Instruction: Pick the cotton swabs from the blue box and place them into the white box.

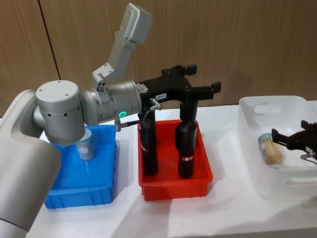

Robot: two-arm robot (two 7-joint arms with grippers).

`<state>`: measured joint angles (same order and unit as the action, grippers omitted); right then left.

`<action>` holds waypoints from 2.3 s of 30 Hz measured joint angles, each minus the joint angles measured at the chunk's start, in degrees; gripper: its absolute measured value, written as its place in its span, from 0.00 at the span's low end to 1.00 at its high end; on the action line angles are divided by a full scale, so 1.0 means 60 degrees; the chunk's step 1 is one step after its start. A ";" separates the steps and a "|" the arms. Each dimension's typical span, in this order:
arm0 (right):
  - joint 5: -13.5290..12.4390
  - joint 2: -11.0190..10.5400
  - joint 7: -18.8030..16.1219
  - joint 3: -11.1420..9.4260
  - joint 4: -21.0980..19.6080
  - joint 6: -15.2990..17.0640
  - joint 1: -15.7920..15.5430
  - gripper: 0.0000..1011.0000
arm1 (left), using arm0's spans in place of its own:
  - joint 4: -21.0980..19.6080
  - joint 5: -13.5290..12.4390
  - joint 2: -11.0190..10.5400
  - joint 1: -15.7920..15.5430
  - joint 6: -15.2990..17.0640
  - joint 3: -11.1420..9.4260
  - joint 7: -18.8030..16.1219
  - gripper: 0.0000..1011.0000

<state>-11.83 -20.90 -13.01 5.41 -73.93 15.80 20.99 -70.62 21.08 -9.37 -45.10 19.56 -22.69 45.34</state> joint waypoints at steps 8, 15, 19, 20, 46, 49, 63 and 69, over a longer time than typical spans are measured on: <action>-0.0009 -0.0001 0.0007 0.0011 -0.0086 -0.0043 -0.0064 0.99 | -0.0027 -0.0005 -0.0020 0.0053 -0.0020 -0.0003 -0.0050 0.99; -0.0095 0.0029 0.0170 0.0147 -0.0554 -0.0281 -0.0439 0.99 | -0.0285 -0.0110 -0.0162 0.0414 -0.0237 -0.0039 -0.0567 0.99; -0.0168 0.0052 0.0316 0.0269 -0.0977 -0.0495 -0.0779 0.99 | -0.0523 -0.0215 -0.0293 0.0735 -0.0433 -0.0075 -0.1032 0.99; -0.0190 0.0062 0.0377 0.0312 -0.1144 -0.0576 -0.0909 0.99 | -0.0618 -0.0260 -0.0347 0.0869 -0.0517 -0.0092 -0.1232 0.99; -0.0697 0.0230 0.1365 0.1121 -0.4066 -0.2066 -0.3245 0.99 | -0.2267 -0.0964 -0.1257 0.3166 -0.1883 -0.0338 -0.4484 0.99; -0.0743 0.0244 0.1445 0.1190 -0.4303 -0.2190 -0.3435 0.99 | -0.2408 -0.1024 -0.1335 0.3354 -0.2000 -0.0360 -0.4762 0.99; -0.0778 0.0261 0.1535 0.1259 -0.4552 -0.2310 -0.3639 0.99 | -0.3318 -0.1414 -0.1840 0.4627 -0.2754 -0.0496 -0.6551 0.99; -0.0778 0.0261 0.1535 0.1256 -0.4552 -0.2310 -0.3639 0.99 | -0.3633 -0.1555 -0.2016 0.5064 -0.3013 -0.0542 -0.7186 0.99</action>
<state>-16.50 -19.33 -3.80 12.94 -101.24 1.94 -0.84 -92.42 11.75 -21.47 -14.71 1.48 -25.94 2.22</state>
